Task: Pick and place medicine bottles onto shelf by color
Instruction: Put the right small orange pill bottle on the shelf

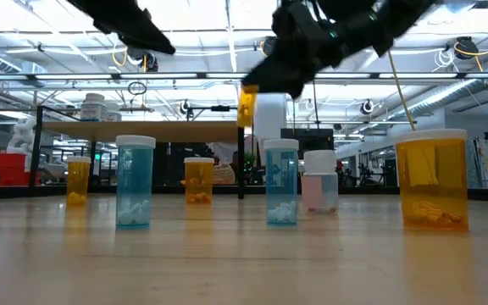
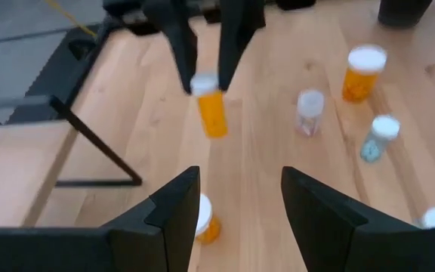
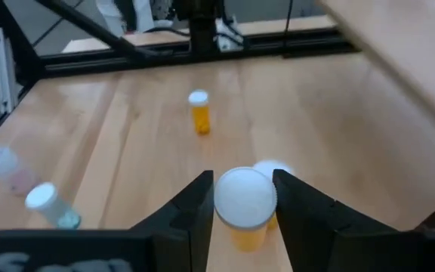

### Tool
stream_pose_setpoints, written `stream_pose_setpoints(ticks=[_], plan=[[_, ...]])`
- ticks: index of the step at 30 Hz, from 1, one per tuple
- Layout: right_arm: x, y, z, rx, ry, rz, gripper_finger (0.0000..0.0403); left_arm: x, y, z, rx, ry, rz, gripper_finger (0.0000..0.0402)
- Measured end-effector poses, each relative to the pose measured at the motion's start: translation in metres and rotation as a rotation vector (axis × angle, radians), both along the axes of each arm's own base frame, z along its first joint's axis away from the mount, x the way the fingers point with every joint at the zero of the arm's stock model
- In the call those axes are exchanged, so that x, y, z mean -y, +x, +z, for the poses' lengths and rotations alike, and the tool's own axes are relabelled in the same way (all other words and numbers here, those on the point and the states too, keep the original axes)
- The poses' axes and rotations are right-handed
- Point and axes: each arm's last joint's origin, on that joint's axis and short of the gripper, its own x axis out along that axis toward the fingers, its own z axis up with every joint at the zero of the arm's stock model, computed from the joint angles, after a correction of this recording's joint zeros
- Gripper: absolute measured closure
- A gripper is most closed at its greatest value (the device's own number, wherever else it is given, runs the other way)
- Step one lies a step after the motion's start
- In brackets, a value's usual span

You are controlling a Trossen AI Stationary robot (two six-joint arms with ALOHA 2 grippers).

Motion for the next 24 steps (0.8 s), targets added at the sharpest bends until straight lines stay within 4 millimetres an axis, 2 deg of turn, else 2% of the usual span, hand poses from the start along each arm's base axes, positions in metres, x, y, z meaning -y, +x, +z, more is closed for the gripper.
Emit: stream_pose_setpoints(ticks=[10, 15, 24], plan=[[0.012, 0.017, 0.054, 0.006, -0.060, -0.004, 0.0282, -0.004, -0.036, 0.032, 0.142, -0.083, 0.013, 0.0215], [0.030, 0.019, 0.070, 0.051, -0.063, -0.058, 0.0282, -0.004, -0.046, 0.033, 0.126, -0.114, 0.021, 0.0215], [0.076, 0.015, 0.095, 0.143, -0.090, -0.125, 0.0282, -0.001, -0.042, 0.021, 0.026, -0.077, 0.009, 0.0215]])
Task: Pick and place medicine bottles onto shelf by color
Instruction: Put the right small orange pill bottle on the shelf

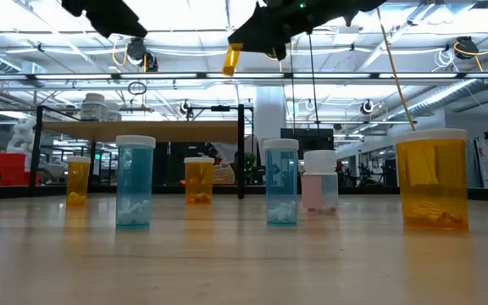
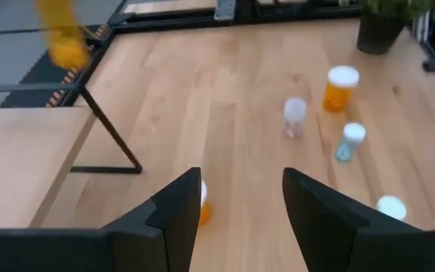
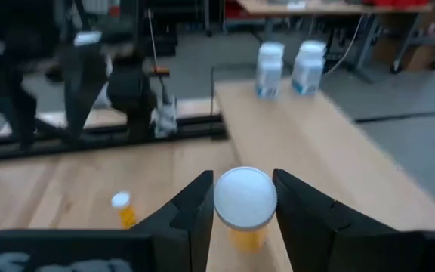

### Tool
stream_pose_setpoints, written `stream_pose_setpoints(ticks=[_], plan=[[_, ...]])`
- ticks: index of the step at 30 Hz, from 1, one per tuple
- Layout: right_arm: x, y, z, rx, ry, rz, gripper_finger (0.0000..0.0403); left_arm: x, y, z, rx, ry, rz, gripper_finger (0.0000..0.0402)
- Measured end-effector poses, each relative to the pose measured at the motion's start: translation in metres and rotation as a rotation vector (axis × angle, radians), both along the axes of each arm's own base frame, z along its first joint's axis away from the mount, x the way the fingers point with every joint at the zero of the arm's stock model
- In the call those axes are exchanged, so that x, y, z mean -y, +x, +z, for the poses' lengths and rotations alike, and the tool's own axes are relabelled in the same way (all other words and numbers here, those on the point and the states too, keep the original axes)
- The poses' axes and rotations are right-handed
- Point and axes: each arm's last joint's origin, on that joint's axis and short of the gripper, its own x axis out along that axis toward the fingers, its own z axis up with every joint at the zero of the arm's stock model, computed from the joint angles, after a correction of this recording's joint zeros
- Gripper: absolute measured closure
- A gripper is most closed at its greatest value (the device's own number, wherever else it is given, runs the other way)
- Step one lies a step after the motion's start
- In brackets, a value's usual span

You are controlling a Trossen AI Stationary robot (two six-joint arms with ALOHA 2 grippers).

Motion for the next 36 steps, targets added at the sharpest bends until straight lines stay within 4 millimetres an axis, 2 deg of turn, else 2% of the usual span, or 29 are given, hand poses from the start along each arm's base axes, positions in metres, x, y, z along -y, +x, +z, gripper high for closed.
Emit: stream_pose_setpoints(ticks=[10, 19, 23, 30, 36], plan=[[0.040, -0.007, 0.025, 0.125, -0.099, -0.061, 0.0282, -0.004, 0.013, -0.010, -0.055, 0.052, 0.012, 0.0215], [0.056, -0.013, 0.058, 0.217, -0.144, -0.036, 0.0282, -0.014, 0.013, -0.013, -0.086, 0.023, 0.080, 0.0215], [0.064, -0.009, 0.069, 0.235, -0.145, -0.015, 0.0282, -0.013, 0.013, -0.024, -0.092, -0.022, 0.106, 0.0215], [0.086, 0.015, 0.082, 0.272, -0.098, 0.052, 0.0282, -0.011, 0.013, -0.043, -0.084, -0.118, 0.156, 0.0215], [0.109, 0.049, 0.081, 0.236, -0.077, 0.055, 0.0282, -0.006, 0.012, -0.044, -0.084, -0.129, 0.142, 0.0215]])
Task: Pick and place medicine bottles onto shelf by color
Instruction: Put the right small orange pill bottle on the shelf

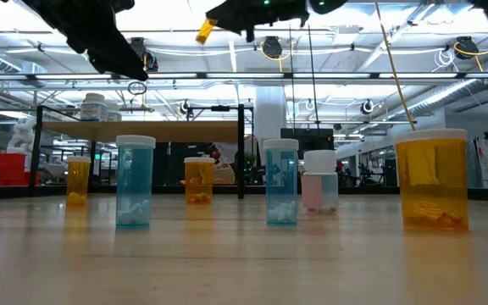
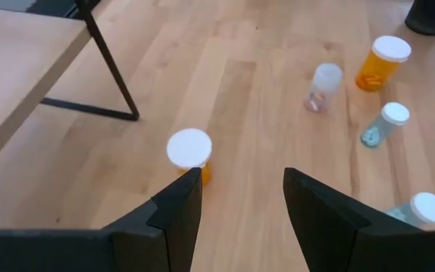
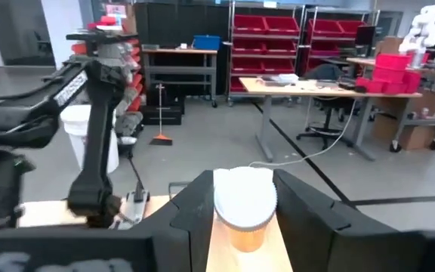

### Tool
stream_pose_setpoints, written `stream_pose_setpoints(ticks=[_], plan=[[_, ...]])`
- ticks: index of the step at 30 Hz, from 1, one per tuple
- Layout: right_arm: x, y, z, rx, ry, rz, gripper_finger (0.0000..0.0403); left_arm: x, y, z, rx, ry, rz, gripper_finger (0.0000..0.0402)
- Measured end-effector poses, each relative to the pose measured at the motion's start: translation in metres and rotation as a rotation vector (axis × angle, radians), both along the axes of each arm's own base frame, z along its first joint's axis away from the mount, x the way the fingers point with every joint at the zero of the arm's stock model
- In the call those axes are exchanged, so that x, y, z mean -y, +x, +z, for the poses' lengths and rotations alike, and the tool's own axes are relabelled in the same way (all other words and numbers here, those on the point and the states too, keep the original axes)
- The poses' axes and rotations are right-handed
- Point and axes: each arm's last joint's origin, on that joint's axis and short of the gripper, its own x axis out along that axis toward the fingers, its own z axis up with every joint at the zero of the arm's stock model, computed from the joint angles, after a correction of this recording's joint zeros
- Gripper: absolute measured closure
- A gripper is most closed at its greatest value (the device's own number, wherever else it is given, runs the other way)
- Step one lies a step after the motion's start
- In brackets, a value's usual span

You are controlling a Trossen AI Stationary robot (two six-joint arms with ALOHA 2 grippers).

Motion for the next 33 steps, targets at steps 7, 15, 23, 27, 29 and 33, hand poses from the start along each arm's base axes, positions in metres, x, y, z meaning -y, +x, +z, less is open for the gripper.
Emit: stream_pose_setpoints(ticks=[7, 15, 23, 27, 29, 33], plan=[[0.023, 0.029, -0.017, -0.034, 0.024, 0.038, 0.0282, -0.005, -0.006, 0.008, 0.035, 0.122, 0.075, 0.0215], [0.028, 0.032, -0.029, -0.060, -0.025, 0.079, 0.0282, -0.023, -0.024, 0.061, 0.266, 0.239, 0.222, 0.0215], [0.025, 0.032, -0.040, -0.143, -0.011, 0.166, 0.0282, -0.057, -0.015, 0.085, 0.242, 0.387, 0.269, 0.0213], [0.021, 0.036, -0.050, -0.193, -0.038, 0.187, 0.0282, -0.084, -0.004, 0.083, 0.173, 0.388, 0.298, 0.0189], [0.018, 0.037, -0.052, -0.211, -0.061, 0.199, 0.0282, -0.097, 0.000, 0.079, 0.139, 0.390, 0.318, 0.0168], [0.013, 0.038, -0.053, -0.236, -0.084, 0.218, 0.0282, -0.115, 0.007, 0.070, 0.087, 0.403, 0.354, 0.0124]])
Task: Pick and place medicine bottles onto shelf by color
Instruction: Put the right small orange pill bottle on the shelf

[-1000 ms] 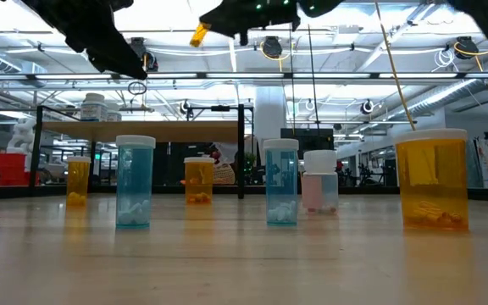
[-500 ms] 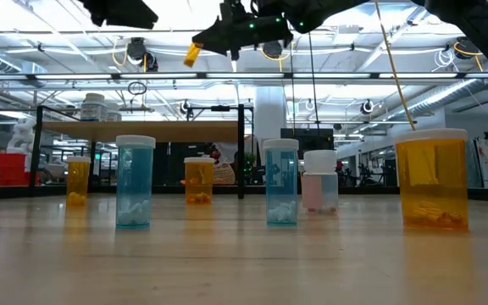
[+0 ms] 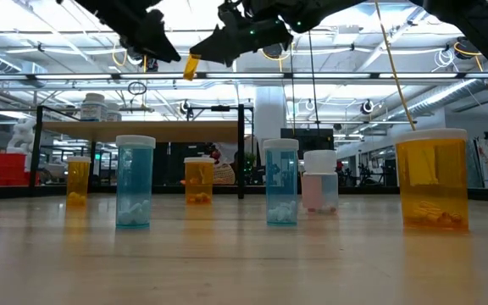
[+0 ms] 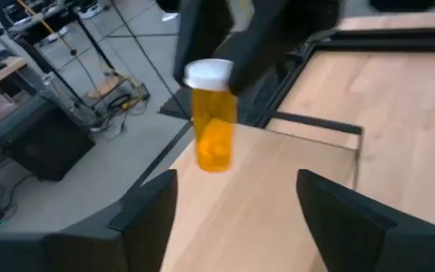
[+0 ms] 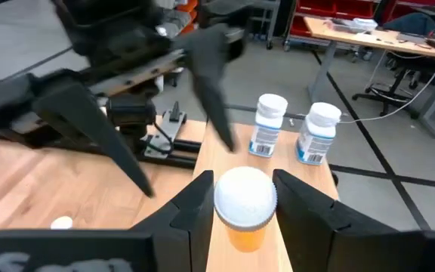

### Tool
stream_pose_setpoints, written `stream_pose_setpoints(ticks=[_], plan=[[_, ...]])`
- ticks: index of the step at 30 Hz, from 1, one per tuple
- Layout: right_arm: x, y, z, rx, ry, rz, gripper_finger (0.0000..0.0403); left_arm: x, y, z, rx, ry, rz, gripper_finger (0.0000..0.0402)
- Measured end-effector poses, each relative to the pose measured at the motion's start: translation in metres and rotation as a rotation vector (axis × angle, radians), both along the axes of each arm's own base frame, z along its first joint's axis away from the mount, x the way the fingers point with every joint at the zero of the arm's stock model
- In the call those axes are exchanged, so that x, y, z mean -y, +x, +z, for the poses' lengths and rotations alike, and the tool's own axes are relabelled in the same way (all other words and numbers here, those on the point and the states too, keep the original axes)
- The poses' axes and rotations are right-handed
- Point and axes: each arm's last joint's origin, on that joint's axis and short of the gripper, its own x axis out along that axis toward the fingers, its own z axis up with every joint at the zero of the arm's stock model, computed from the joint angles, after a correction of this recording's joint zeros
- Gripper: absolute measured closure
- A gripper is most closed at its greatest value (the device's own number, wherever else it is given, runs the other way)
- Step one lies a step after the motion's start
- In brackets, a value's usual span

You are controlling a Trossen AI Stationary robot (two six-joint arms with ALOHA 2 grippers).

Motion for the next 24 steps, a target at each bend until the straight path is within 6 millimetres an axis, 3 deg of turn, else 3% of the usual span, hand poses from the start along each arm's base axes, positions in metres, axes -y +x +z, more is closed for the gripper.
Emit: stream_pose_setpoints(ticks=[4, 8, 24], plan=[[-0.002, 0.001, -0.001, 0.000, -0.008, 0.007, 0.0282, -0.008, 0.010, -0.003, -0.003, 0.030, -0.022, 0.0103], [-0.002, 0.002, 0.000, 0.002, -0.019, 0.010, 0.0282, -0.017, 0.020, -0.011, -0.045, 0.067, -0.024, 0.0114], [-0.007, 0.004, 0.000, 0.000, 0.005, 0.013, 0.0282, -0.022, 0.027, -0.014, -0.034, 0.079, -0.004, 0.0256]])
